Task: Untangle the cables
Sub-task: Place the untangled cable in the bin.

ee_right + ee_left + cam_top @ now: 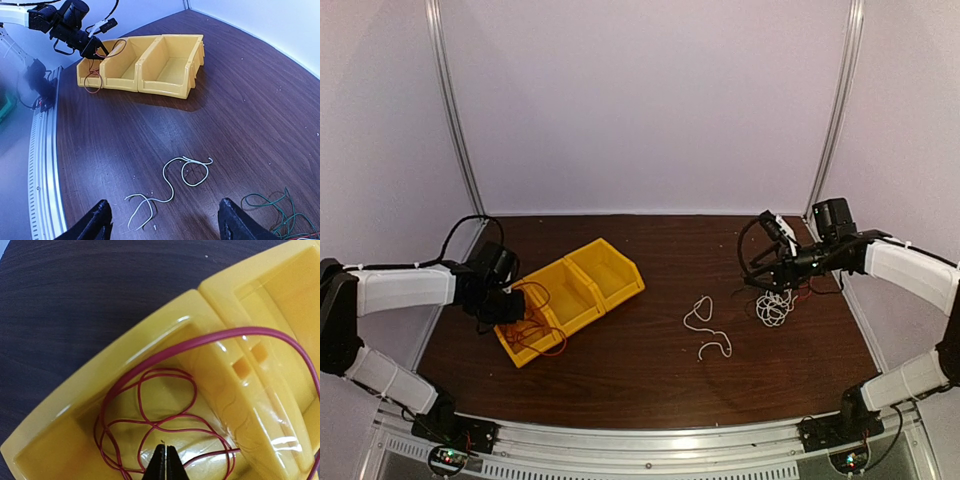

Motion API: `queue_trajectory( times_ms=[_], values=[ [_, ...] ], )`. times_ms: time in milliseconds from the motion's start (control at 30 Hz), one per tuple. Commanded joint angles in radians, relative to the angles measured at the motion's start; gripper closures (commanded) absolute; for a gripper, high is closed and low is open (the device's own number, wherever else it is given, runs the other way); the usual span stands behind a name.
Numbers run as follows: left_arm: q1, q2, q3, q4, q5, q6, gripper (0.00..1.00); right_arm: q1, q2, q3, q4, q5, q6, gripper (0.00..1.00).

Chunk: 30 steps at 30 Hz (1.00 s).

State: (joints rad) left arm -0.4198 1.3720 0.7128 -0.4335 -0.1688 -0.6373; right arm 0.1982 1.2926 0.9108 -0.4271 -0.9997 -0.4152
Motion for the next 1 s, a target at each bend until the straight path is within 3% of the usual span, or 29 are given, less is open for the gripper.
queue_trajectory(
  times_ms=[0,33,100,200,400,567,667,867,967],
  values=[
    [0.006,-0.024,0.046,0.039,-0.002,0.043,1.00,-0.007,-0.056,-0.017,0.074,-0.026,0.006,0.27],
    [0.006,-0.036,0.050,0.034,0.007,0.053,1.00,-0.007,-0.061,-0.019,0.076,-0.021,0.006,0.27],
    [0.006,-0.066,0.056,0.026,0.028,0.075,0.76,-0.006,-0.070,-0.024,0.076,-0.007,0.001,0.27],
    [0.006,-0.125,0.075,-0.014,0.064,0.099,0.59,-0.011,-0.083,-0.033,0.081,0.015,-0.008,0.27],
    [0.004,-0.259,0.123,-0.130,0.124,0.163,0.39,-0.022,-0.082,-0.035,0.066,0.023,-0.033,0.27],
    [0.004,-0.271,0.137,-0.166,0.331,0.210,0.37,-0.026,-0.072,-0.038,0.056,0.049,-0.062,0.27],
    [0.004,-0.289,0.162,-0.172,0.330,0.197,0.43,-0.027,-0.051,-0.030,0.049,0.032,-0.062,0.27],
    [0.004,-0.339,0.185,-0.195,0.422,0.164,0.88,-0.027,-0.032,-0.022,0.037,0.028,-0.066,0.27],
    [0.004,-0.361,0.191,-0.218,0.403,0.159,1.00,-0.027,-0.036,-0.032,0.039,0.049,-0.084,0.27]
  ],
)
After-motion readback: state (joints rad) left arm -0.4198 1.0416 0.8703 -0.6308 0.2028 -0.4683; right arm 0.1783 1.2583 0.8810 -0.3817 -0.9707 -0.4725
